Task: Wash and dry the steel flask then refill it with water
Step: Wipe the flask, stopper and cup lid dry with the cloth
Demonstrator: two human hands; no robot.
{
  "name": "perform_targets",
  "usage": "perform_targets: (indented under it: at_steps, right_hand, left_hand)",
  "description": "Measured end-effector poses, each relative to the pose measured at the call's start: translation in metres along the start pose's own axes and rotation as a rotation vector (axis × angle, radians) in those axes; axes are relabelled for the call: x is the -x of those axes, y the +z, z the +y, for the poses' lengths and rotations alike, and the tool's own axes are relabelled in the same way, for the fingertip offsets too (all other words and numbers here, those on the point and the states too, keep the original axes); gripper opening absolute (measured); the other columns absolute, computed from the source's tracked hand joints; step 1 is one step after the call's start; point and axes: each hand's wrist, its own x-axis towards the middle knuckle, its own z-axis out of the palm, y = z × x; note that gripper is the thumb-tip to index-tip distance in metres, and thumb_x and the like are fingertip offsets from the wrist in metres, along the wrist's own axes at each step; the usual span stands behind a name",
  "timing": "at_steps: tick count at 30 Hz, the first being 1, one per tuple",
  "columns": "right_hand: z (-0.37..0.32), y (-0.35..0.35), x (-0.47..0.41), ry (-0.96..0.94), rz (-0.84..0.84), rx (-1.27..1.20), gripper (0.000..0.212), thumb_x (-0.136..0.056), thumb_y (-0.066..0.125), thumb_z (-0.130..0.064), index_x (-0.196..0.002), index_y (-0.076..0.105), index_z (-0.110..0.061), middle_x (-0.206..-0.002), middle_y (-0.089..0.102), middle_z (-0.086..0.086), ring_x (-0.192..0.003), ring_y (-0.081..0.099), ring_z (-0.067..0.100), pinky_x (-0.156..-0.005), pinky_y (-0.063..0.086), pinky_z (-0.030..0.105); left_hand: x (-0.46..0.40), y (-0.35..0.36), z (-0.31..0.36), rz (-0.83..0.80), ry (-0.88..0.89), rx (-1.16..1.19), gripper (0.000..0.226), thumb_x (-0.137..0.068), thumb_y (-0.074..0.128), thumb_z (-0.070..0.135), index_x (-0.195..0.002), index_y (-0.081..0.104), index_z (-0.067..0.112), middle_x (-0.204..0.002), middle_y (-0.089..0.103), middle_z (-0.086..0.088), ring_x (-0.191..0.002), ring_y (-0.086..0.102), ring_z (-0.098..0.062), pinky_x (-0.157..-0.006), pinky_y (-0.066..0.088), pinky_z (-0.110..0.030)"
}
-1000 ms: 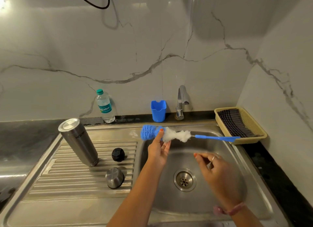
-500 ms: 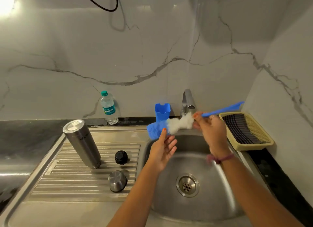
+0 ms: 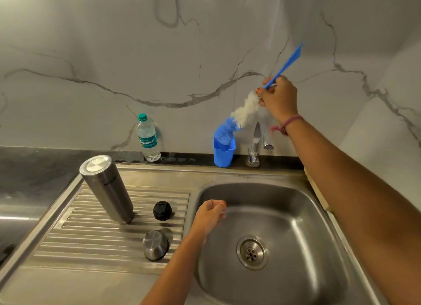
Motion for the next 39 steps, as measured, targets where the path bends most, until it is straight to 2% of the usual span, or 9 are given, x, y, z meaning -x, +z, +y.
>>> perform_targets:
  at_steps: [2, 5, 11, 23, 26, 28, 32, 36, 39]
  right_hand:
    - [0.008, 0.013, -0.013, -0.014, -0.019, 0.056, 0.028, -0.086, 0.069, -0.013, -0.110, 0.061, -0.003, -0.099, 0.068, 0.012, -0.085, 0.069, 0.023, -0.081, 0.058, 0.037]
    - [0.021, 0.029, -0.026, -0.021, -0.071, 0.129, 0.028, -0.087, 0.068, -0.012, -0.111, 0.061, -0.002, -0.103, 0.068, 0.014, -0.090, 0.068, 0.025, -0.084, 0.057, 0.038]
    - [0.044, 0.054, -0.038, 0.018, -0.181, 0.219, 0.030, -0.085, 0.069, -0.010, -0.112, 0.061, -0.001, -0.107, 0.068, 0.016, -0.093, 0.068, 0.027, -0.086, 0.055, 0.036]
    - [0.065, 0.082, -0.053, 0.194, -0.387, 0.284, 0.028, -0.083, 0.072, -0.009, -0.109, 0.064, -0.004, -0.108, 0.069, 0.011, -0.097, 0.067, 0.025, -0.089, 0.055, 0.038]
    - [0.062, 0.085, -0.055, 0.204, -0.395, 0.276, 0.026, -0.083, 0.073, -0.012, -0.106, 0.064, -0.005, -0.103, 0.069, 0.010, -0.081, 0.068, 0.020, -0.075, 0.059, 0.030]
    - [0.059, 0.085, -0.056, 0.199, -0.396, 0.261, 0.027, -0.083, 0.074, -0.013, -0.106, 0.063, -0.007, -0.104, 0.068, 0.010, -0.080, 0.067, 0.018, -0.067, 0.059, 0.023]
    - [0.054, 0.081, -0.055, 0.197, -0.384, 0.233, 0.036, -0.081, 0.075, -0.014, -0.113, 0.059, -0.007, -0.110, 0.066, 0.011, -0.093, 0.068, 0.022, -0.073, 0.059, 0.027]
    - [0.051, 0.074, -0.055, 0.216, -0.366, 0.215, 0.044, -0.080, 0.076, -0.014, -0.119, 0.055, -0.009, -0.113, 0.065, 0.012, -0.090, 0.068, 0.022, -0.067, 0.058, 0.024]
    - [0.048, 0.065, -0.054, 0.214, -0.327, 0.172, 0.052, -0.079, 0.077, -0.013, -0.125, 0.051, -0.009, -0.117, 0.061, 0.013, -0.099, 0.066, 0.024, -0.069, 0.059, 0.029]
  left_hand:
    - [-0.005, -0.002, -0.005, 0.015, 0.017, -0.045, 0.012, -0.097, 0.061, 0.025, -0.102, 0.065, 0.015, -0.096, 0.070, -0.003, -0.086, 0.063, -0.013, -0.088, 0.055, -0.036]
    - [-0.015, -0.005, -0.013, 0.041, 0.012, -0.063, 0.009, -0.097, 0.061, 0.023, -0.096, 0.065, 0.016, -0.088, 0.068, -0.001, -0.083, 0.062, -0.016, -0.085, 0.054, -0.037]
    - [-0.028, -0.009, -0.025, 0.035, -0.016, -0.076, 0.013, -0.098, 0.060, 0.019, -0.108, 0.066, 0.013, -0.098, 0.069, -0.002, -0.087, 0.064, -0.011, -0.079, 0.050, -0.022]
    - [-0.039, -0.010, -0.037, 0.037, -0.066, -0.066, 0.016, -0.098, 0.060, 0.021, -0.111, 0.064, 0.012, -0.106, 0.069, -0.005, -0.087, 0.063, -0.009, -0.073, 0.048, -0.015]
    - [-0.039, -0.011, -0.040, 0.049, -0.075, -0.052, 0.016, -0.098, 0.060, 0.021, -0.111, 0.064, 0.013, -0.107, 0.069, -0.004, -0.088, 0.064, -0.008, -0.070, 0.047, -0.013]
    - [-0.038, -0.012, -0.040, 0.051, -0.077, -0.044, 0.015, -0.098, 0.060, 0.023, -0.110, 0.064, 0.015, -0.106, 0.069, -0.003, -0.090, 0.064, -0.009, -0.071, 0.047, -0.014]
    - [-0.037, -0.012, -0.041, 0.054, -0.082, -0.028, 0.015, -0.098, 0.060, 0.021, -0.110, 0.065, 0.013, -0.104, 0.070, -0.004, -0.088, 0.065, -0.009, -0.069, 0.046, -0.014]
    - [-0.035, -0.012, -0.038, 0.056, -0.073, -0.034, 0.016, -0.098, 0.060, 0.020, -0.111, 0.065, 0.011, -0.101, 0.070, -0.002, -0.085, 0.064, -0.008, -0.068, 0.047, -0.013]
    - [-0.032, -0.013, -0.035, 0.040, -0.062, -0.038, 0.015, -0.098, 0.060, 0.017, -0.110, 0.066, 0.009, -0.094, 0.068, -0.001, -0.081, 0.063, -0.008, -0.066, 0.048, -0.012]
